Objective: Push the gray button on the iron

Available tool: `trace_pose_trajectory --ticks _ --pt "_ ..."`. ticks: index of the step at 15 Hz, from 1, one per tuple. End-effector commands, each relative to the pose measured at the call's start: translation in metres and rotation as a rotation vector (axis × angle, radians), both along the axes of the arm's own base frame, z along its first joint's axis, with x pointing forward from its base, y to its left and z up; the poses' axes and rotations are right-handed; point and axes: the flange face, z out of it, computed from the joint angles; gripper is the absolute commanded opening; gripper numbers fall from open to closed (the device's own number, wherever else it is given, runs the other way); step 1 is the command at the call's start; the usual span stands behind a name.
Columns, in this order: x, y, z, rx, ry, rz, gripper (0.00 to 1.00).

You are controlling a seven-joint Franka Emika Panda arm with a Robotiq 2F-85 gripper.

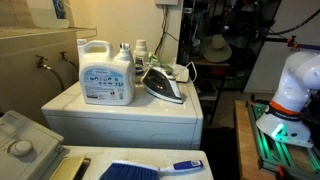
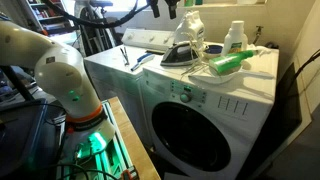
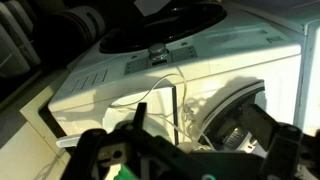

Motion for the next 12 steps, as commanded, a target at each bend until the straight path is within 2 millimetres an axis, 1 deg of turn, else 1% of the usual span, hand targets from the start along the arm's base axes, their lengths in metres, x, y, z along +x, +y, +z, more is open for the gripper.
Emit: trace_pose_trajectory --ticks 1,2,3,4,7,9,10,12 --pt "0.0 0.0 0.001 0.0 0.001 0.0 1.0" --pt "0.0 0.0 0.001 0.001 0.001 -0.001 1.0" --pt "0.008 0.004 -0.003 0.018 -0.01 -0.009 1.0" --pt "0.023 0.011 -0.011 0.036 -0.002 -0.049 1.0" --pt "0.06 0.032 -0.029 0.067 -0.016 -0.2 1.0" --pt "0.086 0.053 -0.049 0.094 0.018 -0.284 1.0" --pt "0.098 0.067 -0.062 0.129 0.05 -0.316 1.0" --pt "0.118 0.092 -0.081 0.167 0.125 -0.36 1.0"
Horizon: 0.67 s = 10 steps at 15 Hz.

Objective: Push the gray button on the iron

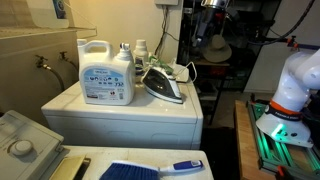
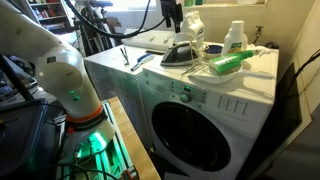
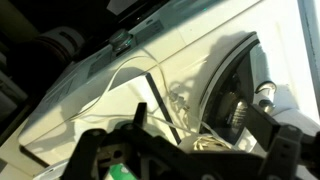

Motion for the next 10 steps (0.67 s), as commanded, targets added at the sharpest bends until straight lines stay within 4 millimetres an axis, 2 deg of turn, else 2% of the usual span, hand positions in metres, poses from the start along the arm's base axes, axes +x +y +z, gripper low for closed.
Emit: trace_pose_trajectory --ticks 1,5,6,8,10 --pt "0.041 0.036 -0.029 0.098 0.109 -0.091 1.0" --pt "0.072 0.075 -0.047 0.155 0.141 -0.091 1.0" --pt "0.056 0.063 -0.043 0.116 0.125 -0.075 1.0" --pt "0.068 0.074 -0.048 0.126 0.139 -0.071 1.0" --pt "0.073 0.076 -0.048 0.128 0.141 -0.072 1.0"
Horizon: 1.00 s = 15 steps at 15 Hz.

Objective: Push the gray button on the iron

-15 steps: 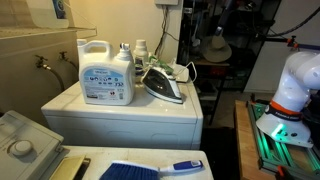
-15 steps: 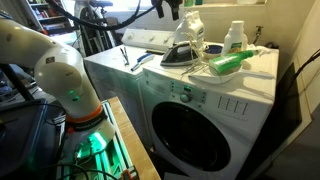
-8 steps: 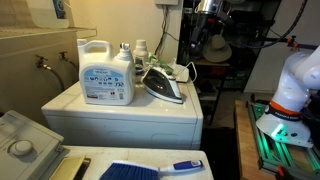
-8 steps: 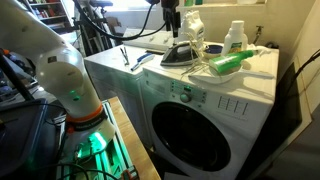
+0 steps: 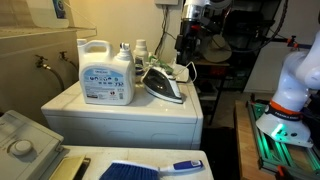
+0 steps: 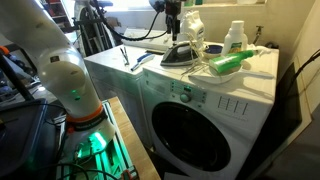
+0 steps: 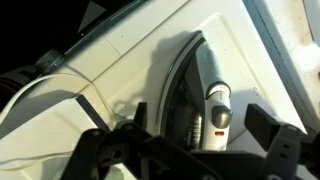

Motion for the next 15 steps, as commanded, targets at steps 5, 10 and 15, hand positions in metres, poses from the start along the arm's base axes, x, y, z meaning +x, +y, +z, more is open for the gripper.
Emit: trace_pose_trajectory --ticks 5,10,15 --pt "0.006 0.021 -0.001 -0.01 -0.012 -0.14 1.0" --pt "0.017 0.033 -0.01 -0.026 -0.039 -0.227 0.58" --pt "0.027 0.039 -0.015 -0.032 -0.039 -0.285 0.19"
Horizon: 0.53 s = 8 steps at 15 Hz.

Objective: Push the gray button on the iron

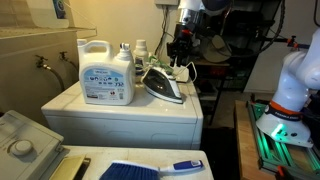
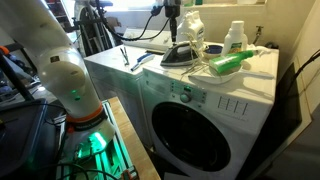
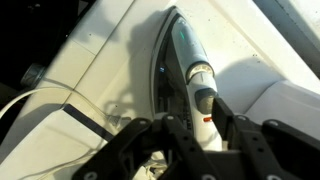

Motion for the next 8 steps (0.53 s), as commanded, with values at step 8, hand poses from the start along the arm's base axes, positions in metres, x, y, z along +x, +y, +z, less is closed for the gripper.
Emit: trace_pose_trajectory --ticks 8 --pt "0.028 0.019 -0.018 0.0 0.032 -0.048 0.0"
